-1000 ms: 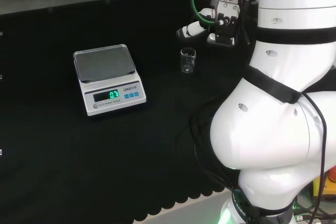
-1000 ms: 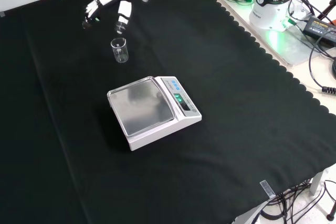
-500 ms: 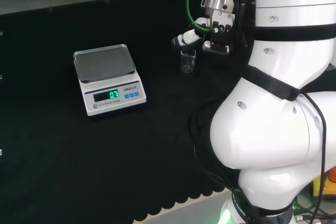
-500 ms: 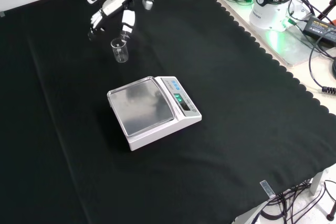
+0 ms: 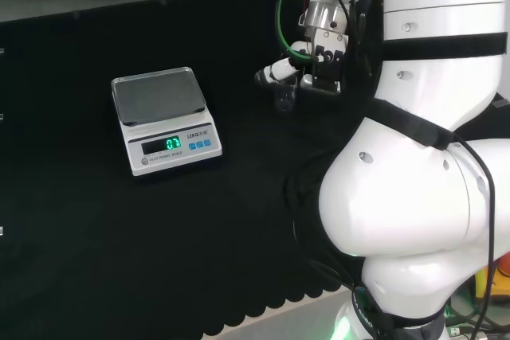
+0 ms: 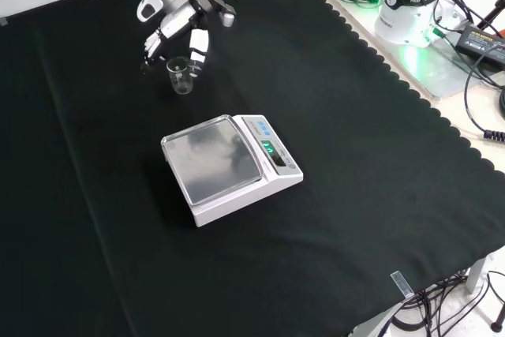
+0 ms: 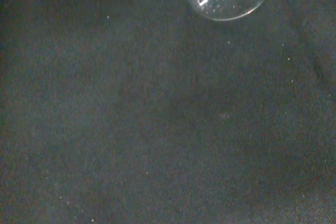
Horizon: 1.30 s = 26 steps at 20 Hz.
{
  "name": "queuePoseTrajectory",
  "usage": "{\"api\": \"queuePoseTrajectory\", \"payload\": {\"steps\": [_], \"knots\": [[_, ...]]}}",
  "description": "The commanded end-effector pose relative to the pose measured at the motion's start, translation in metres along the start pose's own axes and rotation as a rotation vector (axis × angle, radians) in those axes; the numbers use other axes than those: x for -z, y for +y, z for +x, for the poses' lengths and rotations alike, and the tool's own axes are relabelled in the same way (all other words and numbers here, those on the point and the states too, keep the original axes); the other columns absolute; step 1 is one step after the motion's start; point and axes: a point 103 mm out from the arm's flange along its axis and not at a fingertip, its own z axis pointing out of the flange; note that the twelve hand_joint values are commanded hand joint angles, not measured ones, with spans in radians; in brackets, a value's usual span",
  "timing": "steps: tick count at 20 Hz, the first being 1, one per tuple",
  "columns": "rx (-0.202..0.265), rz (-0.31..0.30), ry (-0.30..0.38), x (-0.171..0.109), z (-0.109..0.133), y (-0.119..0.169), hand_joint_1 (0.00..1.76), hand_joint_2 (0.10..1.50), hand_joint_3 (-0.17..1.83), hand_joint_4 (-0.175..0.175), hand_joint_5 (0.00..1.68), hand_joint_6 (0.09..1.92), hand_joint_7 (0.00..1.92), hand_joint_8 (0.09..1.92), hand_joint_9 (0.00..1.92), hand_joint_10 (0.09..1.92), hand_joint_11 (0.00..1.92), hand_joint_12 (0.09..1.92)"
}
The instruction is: Pick up the beaker.
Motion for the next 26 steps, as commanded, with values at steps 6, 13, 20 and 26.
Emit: {"api": "queuePoseTrajectory", "payload": {"steps": [6, 13, 20, 26], "knots": [[-0.036, -0.047, -0.069, -0.007, 0.004, -0.001, 0.77, 0.78, 0.15, -0.087, 0.36, 0.09, 0.26, 0.82, 0.35, 0.85, 0.54, 1.31], [-0.054, -0.127, -0.099, -0.007, 0.009, -0.001, 0.94, 0.7, 0.4, -0.11, 0.53, 0.24, 0.57, 0.8, 0.78, 0.6, 1.0, 1.03], [-0.062, -0.174, -0.13, -0.005, 0.016, 0.001, 1.08, 0.67, 0.6, -0.165, 0.78, 0.7, 0.84, 0.79, 1.13, 0.35, 1.42, 0.69], [-0.065, -0.17, -0.169, 0.0, 0.024, 0.003, 1.14, 0.69, 0.63, -0.175, 0.92, 0.67, 0.98, 0.74, 1.29, 0.22, 1.53, 0.59]]}}
